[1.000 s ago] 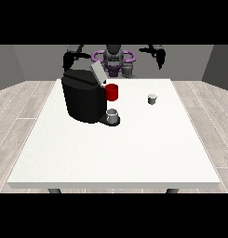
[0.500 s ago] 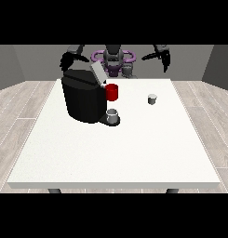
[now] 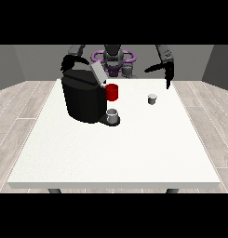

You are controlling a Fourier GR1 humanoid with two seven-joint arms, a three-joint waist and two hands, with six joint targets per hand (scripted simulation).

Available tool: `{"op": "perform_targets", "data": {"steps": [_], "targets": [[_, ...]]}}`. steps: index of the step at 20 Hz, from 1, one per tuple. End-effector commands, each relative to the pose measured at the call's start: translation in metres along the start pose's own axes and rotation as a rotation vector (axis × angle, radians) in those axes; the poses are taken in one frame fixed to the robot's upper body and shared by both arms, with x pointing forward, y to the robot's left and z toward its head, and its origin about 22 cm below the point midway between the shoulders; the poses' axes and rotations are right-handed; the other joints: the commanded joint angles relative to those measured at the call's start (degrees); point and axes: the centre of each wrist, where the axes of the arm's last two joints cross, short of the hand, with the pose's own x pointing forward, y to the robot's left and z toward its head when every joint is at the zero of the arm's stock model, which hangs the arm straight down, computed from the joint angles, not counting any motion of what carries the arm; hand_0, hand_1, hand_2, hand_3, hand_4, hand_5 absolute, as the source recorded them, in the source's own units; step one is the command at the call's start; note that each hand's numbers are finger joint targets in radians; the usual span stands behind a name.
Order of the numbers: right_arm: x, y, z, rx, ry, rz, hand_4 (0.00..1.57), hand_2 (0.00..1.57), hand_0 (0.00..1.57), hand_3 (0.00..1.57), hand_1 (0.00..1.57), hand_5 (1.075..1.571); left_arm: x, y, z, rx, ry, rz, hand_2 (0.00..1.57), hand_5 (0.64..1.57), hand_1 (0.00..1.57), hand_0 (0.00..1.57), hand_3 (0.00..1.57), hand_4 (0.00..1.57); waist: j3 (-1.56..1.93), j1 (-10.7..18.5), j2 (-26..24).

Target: Insert the coffee pod into the coffee machine and close the lid

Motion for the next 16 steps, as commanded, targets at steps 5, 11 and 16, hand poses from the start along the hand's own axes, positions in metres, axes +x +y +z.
{"op": "perform_targets", "data": {"steps": [5, 11, 16], "targets": [[0.026, 0.013, -0.023, 0.02, -0.006, 0.005, 0.36, 0.0, 0.0, 0.0, 0.0, 1.571, -0.014, -0.001, -0.03, 0.024, 0.075, -0.035, 0.0, 1.571, 0.0, 0.0, 0.0, 0.0, -0.03, -2.35, 4.15], [0.0, -0.003, -0.024, 0.012, 0.053, 0.051, 0.39, 0.0, 0.0, 0.0, 0.0, 1.571, -0.009, 0.001, -0.046, -0.009, 0.138, -0.131, 0.0, 1.571, 0.0, 0.0, 0.0, 0.0, 0.0, -0.82, 3.0], [-0.001, -0.005, -0.035, -0.008, 0.055, 0.084, 0.42, 0.0, 0.0, 0.0, 0.0, 1.571, -0.013, -0.014, -0.05, -0.053, 0.148, -0.227, 0.37, 1.571, 0.0, 0.0, 0.0, 0.0, 0.0, 0.09, 3.78]]}}
